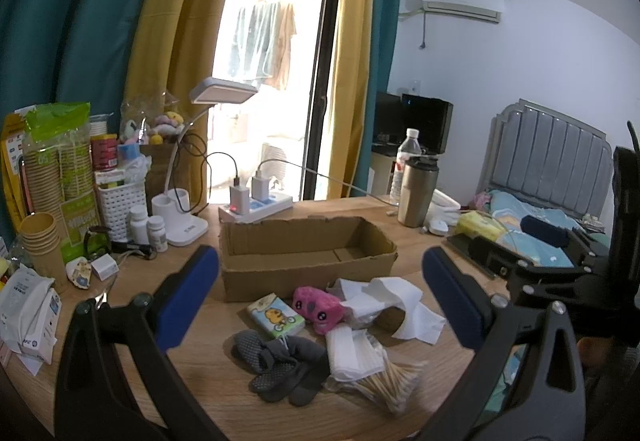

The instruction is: Organize soft objects

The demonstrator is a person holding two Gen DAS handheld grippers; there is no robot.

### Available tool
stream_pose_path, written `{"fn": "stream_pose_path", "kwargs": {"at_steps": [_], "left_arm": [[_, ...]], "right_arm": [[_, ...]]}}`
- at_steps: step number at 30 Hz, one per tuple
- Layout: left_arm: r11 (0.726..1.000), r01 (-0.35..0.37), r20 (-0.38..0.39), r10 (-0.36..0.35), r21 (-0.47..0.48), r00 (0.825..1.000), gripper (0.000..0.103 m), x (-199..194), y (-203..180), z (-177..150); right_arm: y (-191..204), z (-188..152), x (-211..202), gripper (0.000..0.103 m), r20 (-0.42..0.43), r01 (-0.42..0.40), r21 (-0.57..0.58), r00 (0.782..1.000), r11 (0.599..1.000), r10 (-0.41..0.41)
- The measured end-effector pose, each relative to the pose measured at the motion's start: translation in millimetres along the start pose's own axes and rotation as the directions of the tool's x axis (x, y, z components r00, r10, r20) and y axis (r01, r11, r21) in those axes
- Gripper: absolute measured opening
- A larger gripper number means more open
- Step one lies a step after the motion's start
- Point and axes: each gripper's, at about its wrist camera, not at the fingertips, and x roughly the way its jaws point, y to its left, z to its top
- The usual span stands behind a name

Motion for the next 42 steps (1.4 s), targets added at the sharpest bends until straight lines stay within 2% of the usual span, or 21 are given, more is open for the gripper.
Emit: {"fn": "stream_pose_path", "kwargs": {"at_steps": [24,29,42], "left_arm": [[1.000,-0.001,-0.003,0.001,-0.001,1.000,0.103,0.5,-1.9,-0.2],[1.000,-0.002,-0.029,0.002,-0.008,1.000,0.103,5.9,-3.5,-6.0],[0.999,-0.018,-0.128,0.012,-0.048,0.992,0.103,27.5,21.1,-28.7]], "right_arm": [[0.8,0.3,0.0,0.103,-0.006,0.000,0.001,1.000,1.000,0.000],[-3.9,-8.2,4.0,0.103,-0.025,-0.001,0.005,1.000,1.000,0.001],[-7.8,-28.4,31.5,0.103,-0.134,0.025,-0.003,0.991,1.000,-0.025]]}}
